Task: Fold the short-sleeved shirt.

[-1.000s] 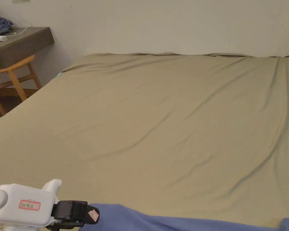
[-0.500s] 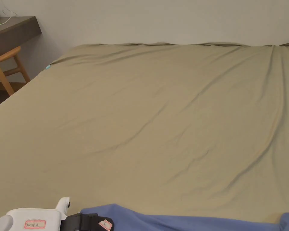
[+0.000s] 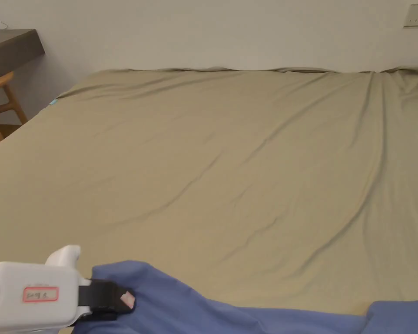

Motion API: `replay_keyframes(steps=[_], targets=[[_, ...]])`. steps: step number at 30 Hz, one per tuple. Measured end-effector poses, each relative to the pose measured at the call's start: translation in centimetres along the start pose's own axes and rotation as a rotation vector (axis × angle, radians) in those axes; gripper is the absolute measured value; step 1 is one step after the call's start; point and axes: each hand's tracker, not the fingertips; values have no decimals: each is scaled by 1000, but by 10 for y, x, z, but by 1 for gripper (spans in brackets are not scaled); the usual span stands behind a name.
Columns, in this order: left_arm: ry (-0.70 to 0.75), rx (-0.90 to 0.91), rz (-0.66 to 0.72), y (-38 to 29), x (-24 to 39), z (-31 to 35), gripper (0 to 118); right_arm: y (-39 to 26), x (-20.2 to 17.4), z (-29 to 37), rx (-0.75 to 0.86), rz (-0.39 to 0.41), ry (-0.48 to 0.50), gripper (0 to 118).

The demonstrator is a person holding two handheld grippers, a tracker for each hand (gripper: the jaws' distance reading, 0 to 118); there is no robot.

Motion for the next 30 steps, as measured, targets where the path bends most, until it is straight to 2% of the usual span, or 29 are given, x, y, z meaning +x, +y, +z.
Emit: replay_keyframes(steps=[8, 15, 16, 17, 18, 19, 20, 26, 27, 28, 29, 30], targets=[[-287, -138, -77, -19, 111, -80, 7, -11, 10, 4, 2, -32, 11, 4], [-324, -259, -17, -49, 118, -179, 10, -16, 23, 9, 9, -57, -12, 4], [-324, -274, -21, -54, 122, -189, 15, -16, 24, 9, 9, -60, -15, 4], [-320, -312, -9, -58, 122, -198, 26, -16, 26, 7, 8, -66, -16, 4], [-328, -344, -11, -60, 121, -204, 59, -16, 27, 6, 5, -73, -17, 4], [-320, -342, 1, -62, 120, -203, 87, -16, 26, 6, 3, -75, -17, 4], [-330, -339, 7, -66, 123, -199, 94, -16, 26, 6, 2, -76, -16, 4], [-546, -88, 51, -63, 95, -137, 93, -17, 25, 4, -9, -64, -2, 4], [-573, -37, 76, -66, 85, -134, 85, -18, 24, 4, -8, -62, -4, 4], [-580, -34, 86, -67, 80, -134, 70, -18, 23, 4, -8, -62, -3, 4], [-556, -63, 103, -69, 75, -140, 47, -19, 23, 4, -9, -63, 4, 4], [-532, -82, 129, -73, 71, -148, 47, -19, 22, 4, -9, -64, 9, 4]])
